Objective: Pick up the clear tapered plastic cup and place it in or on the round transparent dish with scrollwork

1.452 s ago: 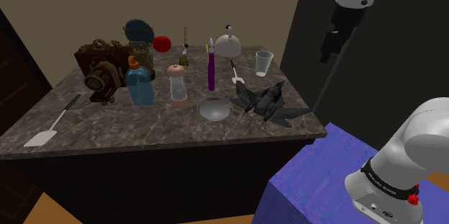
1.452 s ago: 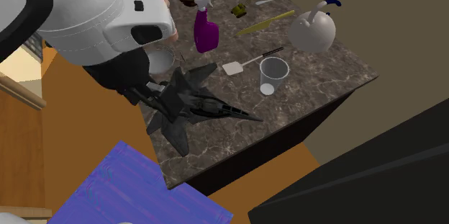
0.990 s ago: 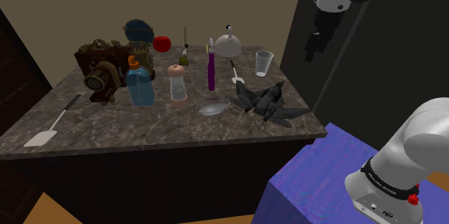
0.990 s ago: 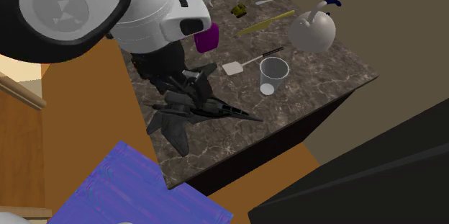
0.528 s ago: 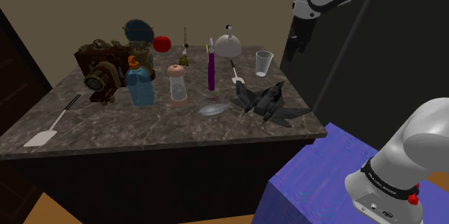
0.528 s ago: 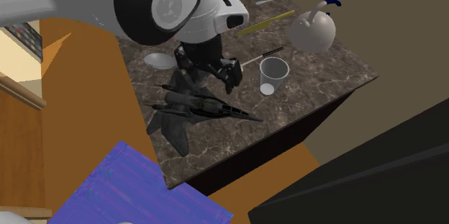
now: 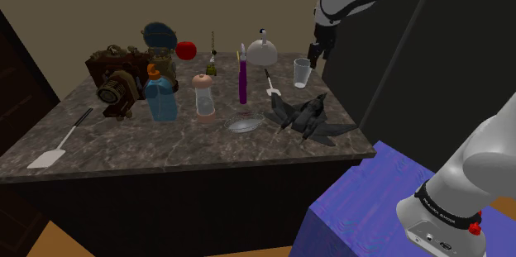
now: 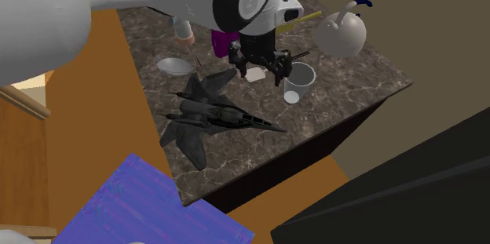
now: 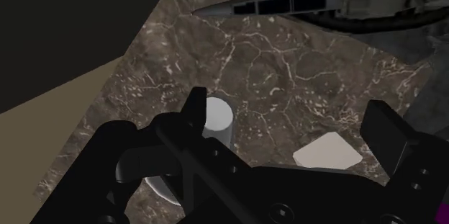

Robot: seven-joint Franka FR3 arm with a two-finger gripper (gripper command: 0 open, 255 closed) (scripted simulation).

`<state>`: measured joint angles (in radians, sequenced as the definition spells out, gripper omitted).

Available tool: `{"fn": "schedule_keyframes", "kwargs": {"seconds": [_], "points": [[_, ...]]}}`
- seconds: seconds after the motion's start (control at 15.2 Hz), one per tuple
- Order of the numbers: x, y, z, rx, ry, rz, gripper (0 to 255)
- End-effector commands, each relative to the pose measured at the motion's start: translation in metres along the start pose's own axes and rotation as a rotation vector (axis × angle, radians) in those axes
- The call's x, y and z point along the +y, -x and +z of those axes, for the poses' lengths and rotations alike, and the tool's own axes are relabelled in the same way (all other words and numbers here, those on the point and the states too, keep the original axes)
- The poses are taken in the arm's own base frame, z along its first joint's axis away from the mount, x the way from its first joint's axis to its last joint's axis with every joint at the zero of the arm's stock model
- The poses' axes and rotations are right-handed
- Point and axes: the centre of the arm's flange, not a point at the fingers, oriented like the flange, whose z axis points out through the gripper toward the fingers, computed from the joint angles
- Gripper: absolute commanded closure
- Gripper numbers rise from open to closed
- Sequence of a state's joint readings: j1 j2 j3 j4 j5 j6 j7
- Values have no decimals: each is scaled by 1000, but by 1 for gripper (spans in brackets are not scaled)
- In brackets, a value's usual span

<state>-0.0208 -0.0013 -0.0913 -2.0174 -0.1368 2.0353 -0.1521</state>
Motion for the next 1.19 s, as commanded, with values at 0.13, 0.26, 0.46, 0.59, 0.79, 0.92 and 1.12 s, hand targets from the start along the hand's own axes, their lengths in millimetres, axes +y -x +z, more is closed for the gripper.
{"fn": "schedule_keyframes", "kwargs": {"seconds": [0.13,0.26,0.46,0.59,0.79,0.92,1.12], "points": [[12,-45,23,1,5,-12,0],[18,-68,34,1,7,-17,0],[27,-103,50,1,11,-26,0],[29,-112,60,1,12,-28,0],[30,-112,76,1,12,-28,0],[30,-112,86,1,12,-28,0],[30,-112,95,1,12,-28,0]]}}
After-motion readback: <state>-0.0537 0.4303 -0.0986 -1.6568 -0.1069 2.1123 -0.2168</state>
